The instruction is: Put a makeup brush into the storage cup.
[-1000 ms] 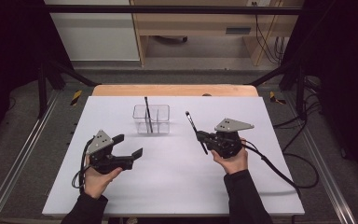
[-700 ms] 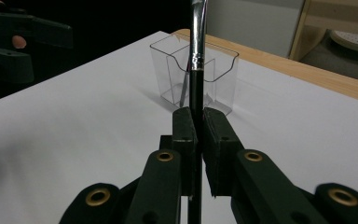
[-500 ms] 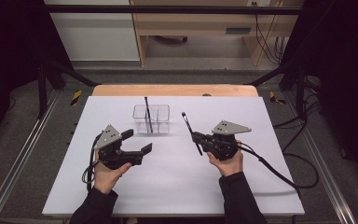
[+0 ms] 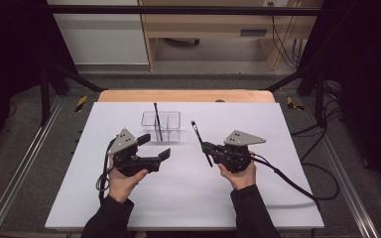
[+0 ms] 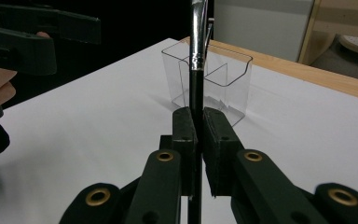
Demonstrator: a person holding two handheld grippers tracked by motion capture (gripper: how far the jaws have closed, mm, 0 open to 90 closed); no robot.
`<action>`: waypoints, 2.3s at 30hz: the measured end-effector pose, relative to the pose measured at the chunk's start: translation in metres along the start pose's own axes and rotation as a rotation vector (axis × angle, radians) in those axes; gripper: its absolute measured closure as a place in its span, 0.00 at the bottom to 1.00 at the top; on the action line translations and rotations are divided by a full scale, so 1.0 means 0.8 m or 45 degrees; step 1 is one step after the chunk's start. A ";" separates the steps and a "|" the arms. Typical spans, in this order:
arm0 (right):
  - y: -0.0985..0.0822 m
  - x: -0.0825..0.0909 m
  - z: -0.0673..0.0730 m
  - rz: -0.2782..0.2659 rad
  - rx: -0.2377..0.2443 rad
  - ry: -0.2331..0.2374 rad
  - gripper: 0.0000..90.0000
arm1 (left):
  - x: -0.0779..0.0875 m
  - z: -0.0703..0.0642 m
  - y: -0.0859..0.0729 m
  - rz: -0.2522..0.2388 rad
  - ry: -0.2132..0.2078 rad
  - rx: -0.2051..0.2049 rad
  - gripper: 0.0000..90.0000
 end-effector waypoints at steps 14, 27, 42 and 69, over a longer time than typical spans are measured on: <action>-0.003 -0.005 0.007 -0.027 -0.015 0.016 0.94 | -0.020 -0.012 0.011 -0.037 -0.037 0.031 0.13; -0.006 -0.007 0.012 -0.043 -0.025 0.023 0.94 | -0.038 -0.022 0.015 -0.057 -0.073 0.058 0.13; -0.007 -0.010 0.015 -0.063 -0.041 0.038 0.94 | -0.055 -0.027 0.015 -0.077 -0.096 0.093 0.16; -0.008 -0.010 0.021 -0.095 -0.050 0.060 0.94 | -0.075 -0.038 0.020 -0.149 -0.121 0.161 0.36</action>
Point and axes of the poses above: each handheld gripper's, and its own axes: x roughly backward along the jaws, y roughly out of its top, z roughly to its left, the point moved 6 cm from there along -x, roughly forward along the jaws, and after that the axes turned 6 degrees about -y, right-handed, at the moved point
